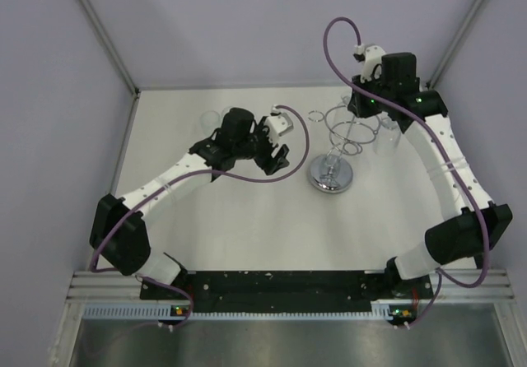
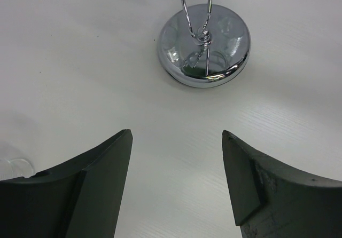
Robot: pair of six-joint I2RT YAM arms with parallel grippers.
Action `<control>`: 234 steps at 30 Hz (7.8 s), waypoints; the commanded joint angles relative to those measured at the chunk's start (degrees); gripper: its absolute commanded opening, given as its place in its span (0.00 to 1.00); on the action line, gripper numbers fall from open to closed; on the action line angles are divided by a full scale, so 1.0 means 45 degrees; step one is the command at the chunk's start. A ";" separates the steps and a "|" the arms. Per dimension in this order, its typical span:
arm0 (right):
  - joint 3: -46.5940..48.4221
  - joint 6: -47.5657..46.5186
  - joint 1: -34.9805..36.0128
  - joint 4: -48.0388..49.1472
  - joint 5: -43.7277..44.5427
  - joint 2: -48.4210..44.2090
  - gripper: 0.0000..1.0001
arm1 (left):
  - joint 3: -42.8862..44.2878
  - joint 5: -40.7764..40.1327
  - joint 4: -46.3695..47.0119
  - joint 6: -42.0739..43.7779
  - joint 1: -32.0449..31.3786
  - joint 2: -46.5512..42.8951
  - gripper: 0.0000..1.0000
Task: Take the wine glass off the wine glass rack
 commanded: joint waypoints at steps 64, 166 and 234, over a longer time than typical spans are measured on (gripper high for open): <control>-0.6928 -0.1171 -0.8657 0.1831 -1.0681 -0.6297 0.99 | 0.0137 0.2627 -0.0740 -0.0024 0.0619 -0.1361 0.73; -0.6820 0.3033 -0.8541 0.7377 -0.6463 -0.7317 0.00 | -0.0058 0.0967 0.1443 0.1518 0.0600 -0.2103 0.70; -0.1111 1.0814 0.0386 0.6772 -0.6503 -0.1904 0.99 | 0.2480 -0.4169 1.3223 1.0894 -0.2682 0.1255 0.00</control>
